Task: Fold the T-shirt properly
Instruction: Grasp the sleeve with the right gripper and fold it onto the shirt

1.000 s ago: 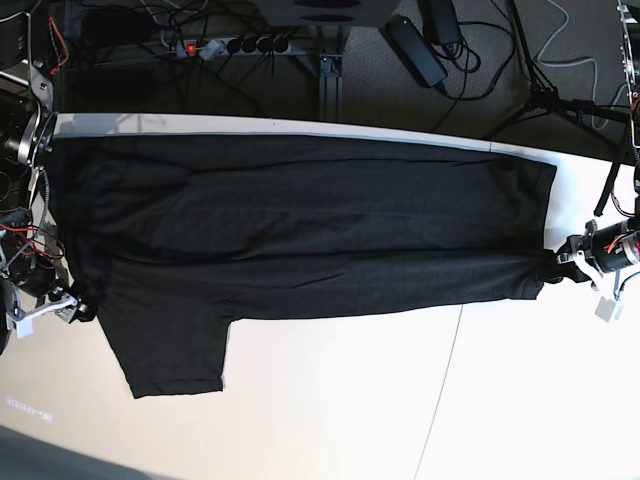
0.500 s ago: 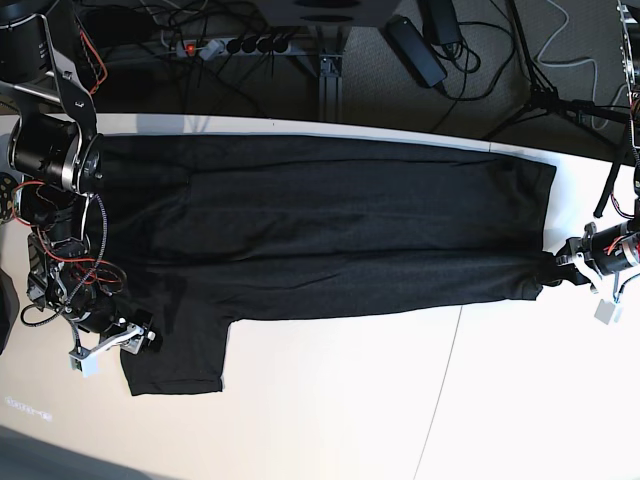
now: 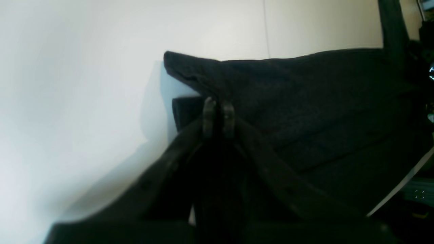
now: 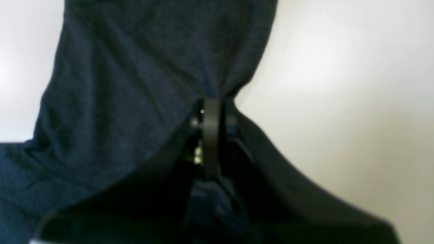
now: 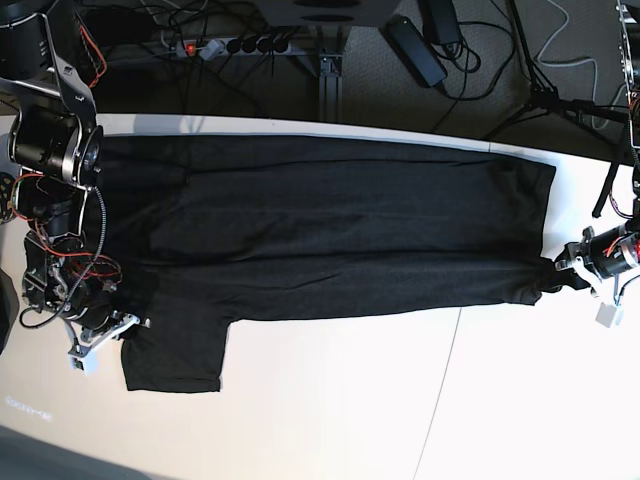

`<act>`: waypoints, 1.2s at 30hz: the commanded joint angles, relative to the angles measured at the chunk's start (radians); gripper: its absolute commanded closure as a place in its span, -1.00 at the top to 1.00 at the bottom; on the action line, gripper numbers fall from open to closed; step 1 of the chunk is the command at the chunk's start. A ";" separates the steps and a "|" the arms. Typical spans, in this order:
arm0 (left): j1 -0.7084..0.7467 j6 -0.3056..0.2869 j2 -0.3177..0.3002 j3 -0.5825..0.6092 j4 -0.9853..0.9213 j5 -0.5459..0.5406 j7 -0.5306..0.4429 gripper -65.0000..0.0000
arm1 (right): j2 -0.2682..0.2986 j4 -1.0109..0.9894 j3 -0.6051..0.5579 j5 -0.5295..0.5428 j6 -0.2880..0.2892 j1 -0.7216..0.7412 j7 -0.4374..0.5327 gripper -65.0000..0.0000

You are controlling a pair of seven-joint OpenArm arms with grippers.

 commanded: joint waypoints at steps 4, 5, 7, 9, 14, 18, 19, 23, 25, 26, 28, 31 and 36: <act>-0.021 -0.025 -0.029 -0.016 0.015 -0.074 0.036 -1.00 | 0.040 0.180 0.001 0.169 0.066 -0.029 -0.074 -1.00; -0.021 -0.025 -0.028 -0.023 0.016 -0.094 0.058 -1.00 | 0.048 0.225 0.001 0.209 0.066 -0.053 -0.095 -1.00; -0.018 -0.025 -0.028 -0.039 0.016 -0.140 0.092 -1.00 | 0.065 0.321 0.001 0.273 0.071 -0.110 -0.127 -1.00; -0.009 -0.025 -0.028 -0.056 0.016 -0.183 0.126 -1.00 | 0.081 0.417 0.001 0.320 0.072 -0.172 -0.156 -1.00; 0.058 -0.025 -0.036 -0.113 0.055 -0.265 0.183 -1.00 | 0.126 0.661 0.003 0.404 0.072 -0.342 -0.169 -1.00; 0.158 -0.025 -0.042 -0.182 0.172 -0.276 0.199 -1.00 | 0.161 0.821 0.003 0.413 0.072 -0.454 -0.174 -1.00; 0.179 -0.025 -0.042 -0.198 0.204 -0.276 0.198 -1.00 | 0.167 0.853 0.004 0.412 0.072 -0.478 -0.176 -1.00; 0.211 -0.025 -0.042 -0.256 0.283 -0.262 0.198 -1.00 | 0.194 0.950 0.018 0.412 0.071 -0.559 -0.176 -1.00; 0.211 -0.025 -0.042 -0.293 0.284 -0.243 0.182 -1.00 | 0.204 0.991 0.039 0.413 0.071 -0.591 -0.176 -1.00; 0.211 -0.025 -0.042 -0.310 0.284 -0.230 0.180 -1.00 | 0.211 1.008 0.050 0.412 0.071 -0.607 -0.177 -1.00; 0.211 -0.025 -0.042 -0.327 0.283 -0.202 0.184 -1.00 | 0.227 1.032 0.074 0.414 0.071 -0.637 -0.181 -1.00; 0.221 -0.025 -0.042 -0.327 0.283 -0.180 0.187 -1.00 | 0.254 1.061 0.092 0.435 0.071 -0.674 -0.193 -1.00; 0.267 -0.025 -0.041 -0.327 0.283 -0.182 0.186 -1.00 | 0.277 1.098 0.097 0.464 0.069 -0.741 -0.225 -1.00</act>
